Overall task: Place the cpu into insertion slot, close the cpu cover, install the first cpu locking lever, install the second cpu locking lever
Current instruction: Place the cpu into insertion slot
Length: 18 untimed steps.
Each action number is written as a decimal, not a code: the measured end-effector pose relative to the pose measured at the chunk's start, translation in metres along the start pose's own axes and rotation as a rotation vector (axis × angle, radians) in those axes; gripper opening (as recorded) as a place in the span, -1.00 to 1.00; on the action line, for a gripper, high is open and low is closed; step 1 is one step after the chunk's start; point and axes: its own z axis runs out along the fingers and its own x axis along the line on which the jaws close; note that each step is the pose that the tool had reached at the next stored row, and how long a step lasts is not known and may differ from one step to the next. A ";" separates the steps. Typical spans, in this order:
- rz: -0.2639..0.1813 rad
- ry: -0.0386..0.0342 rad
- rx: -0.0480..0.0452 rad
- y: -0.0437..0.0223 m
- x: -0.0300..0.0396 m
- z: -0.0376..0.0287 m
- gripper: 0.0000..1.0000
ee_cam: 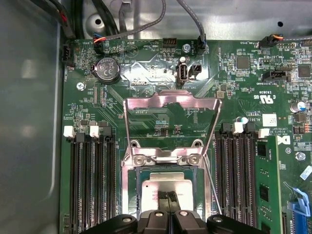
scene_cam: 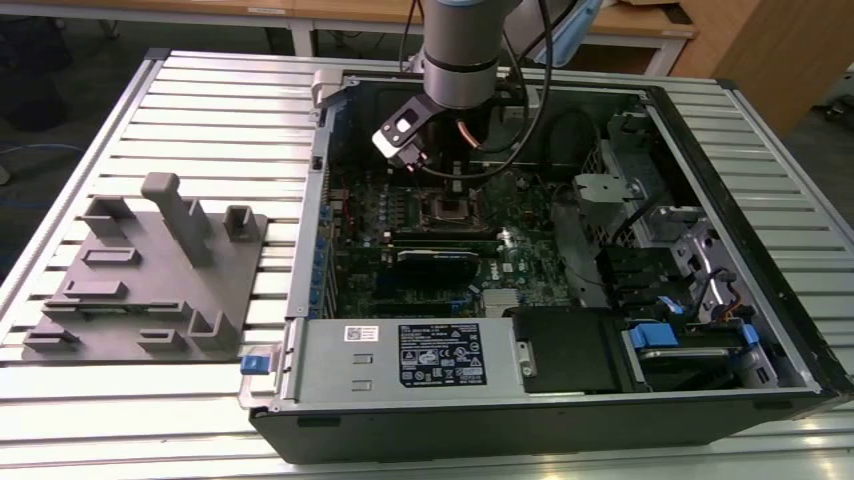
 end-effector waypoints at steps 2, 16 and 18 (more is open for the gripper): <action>0.000 -0.0007 0.0003 -0.0001 -0.0001 0.0008 -0.80; 0.000 0.0008 -0.0005 0.0005 -0.0001 -0.0074 -0.80; 0.000 0.0005 -0.0004 0.0008 -0.0002 -0.0114 -0.80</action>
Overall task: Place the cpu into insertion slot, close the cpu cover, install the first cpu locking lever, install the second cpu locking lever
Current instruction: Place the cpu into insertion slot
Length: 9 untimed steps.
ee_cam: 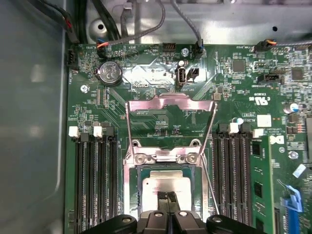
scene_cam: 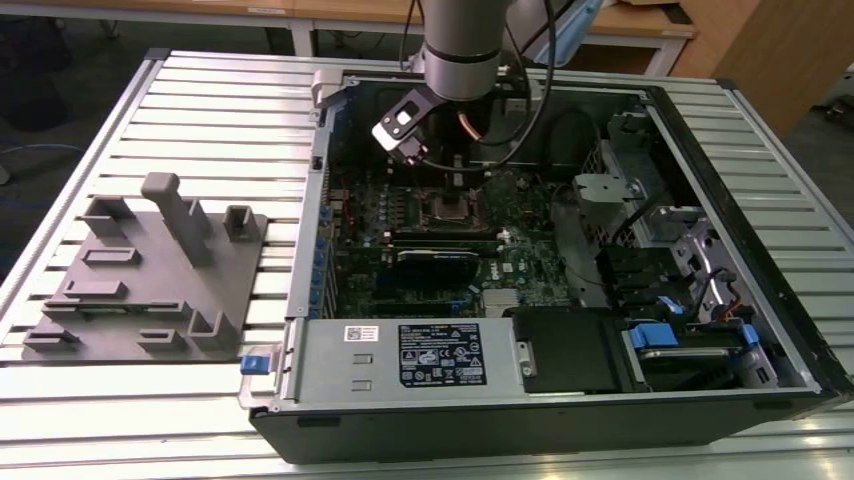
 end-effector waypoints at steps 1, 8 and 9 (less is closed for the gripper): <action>0.000 -0.0001 0.0000 0.0001 -0.0001 -0.0019 -0.80; 0.000 0.0000 0.0031 0.0003 -0.0001 -0.0041 -0.80; 0.000 -0.0004 0.0137 0.0004 -0.0001 -0.0041 -0.80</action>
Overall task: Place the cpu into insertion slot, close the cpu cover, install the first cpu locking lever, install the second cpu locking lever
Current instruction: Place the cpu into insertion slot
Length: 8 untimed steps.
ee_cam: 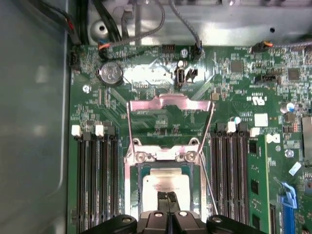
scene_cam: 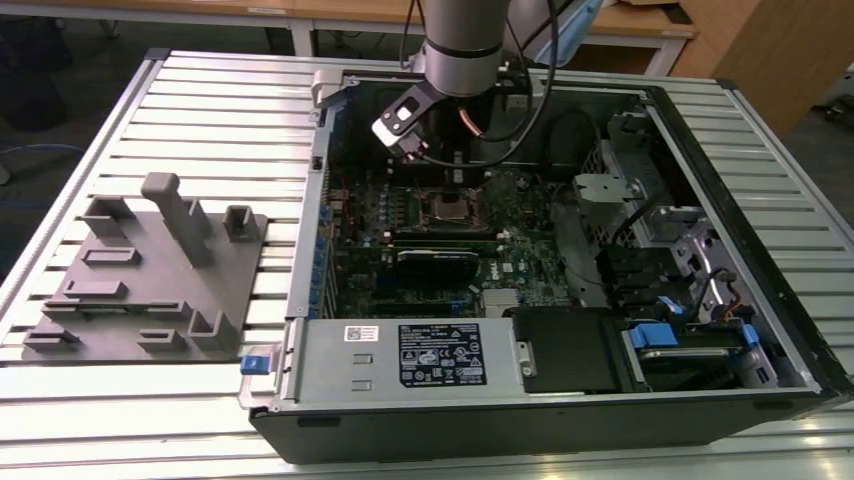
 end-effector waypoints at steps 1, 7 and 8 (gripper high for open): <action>0.000 -0.0003 0.0024 0.0000 0.0000 -0.0001 -0.80; 0.002 0.0000 0.0036 0.0011 0.0000 0.0001 -0.80; 0.003 -0.0002 0.0037 0.0013 0.0000 0.0001 -0.80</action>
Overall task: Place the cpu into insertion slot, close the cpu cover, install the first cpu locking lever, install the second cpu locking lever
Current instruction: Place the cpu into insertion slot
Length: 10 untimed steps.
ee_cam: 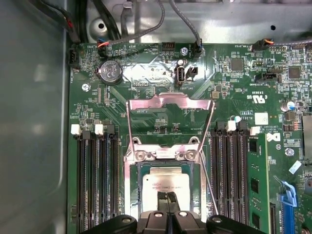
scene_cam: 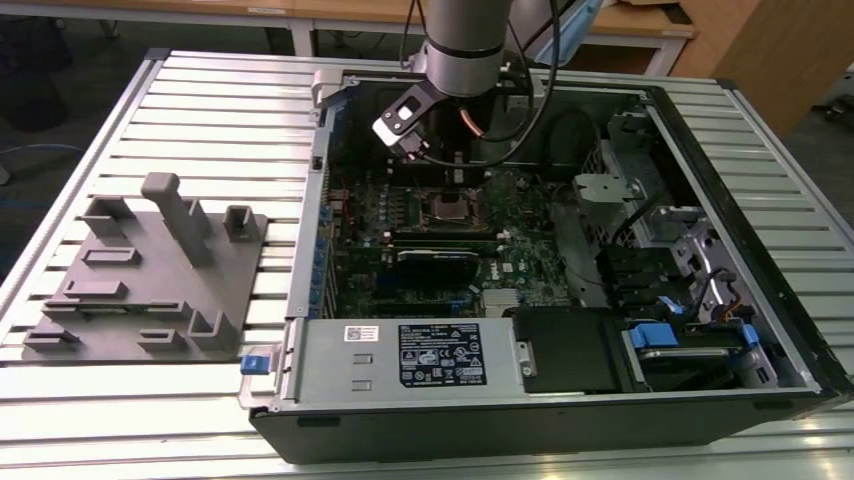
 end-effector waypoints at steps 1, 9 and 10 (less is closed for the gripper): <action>0.000 -0.0001 0.0000 0.0000 0.0000 0.0000 -0.80; 0.000 -0.0002 -0.0001 0.0001 0.0000 -0.0016 -0.80; 0.000 -0.0002 0.0001 0.0001 0.0000 -0.0017 -0.80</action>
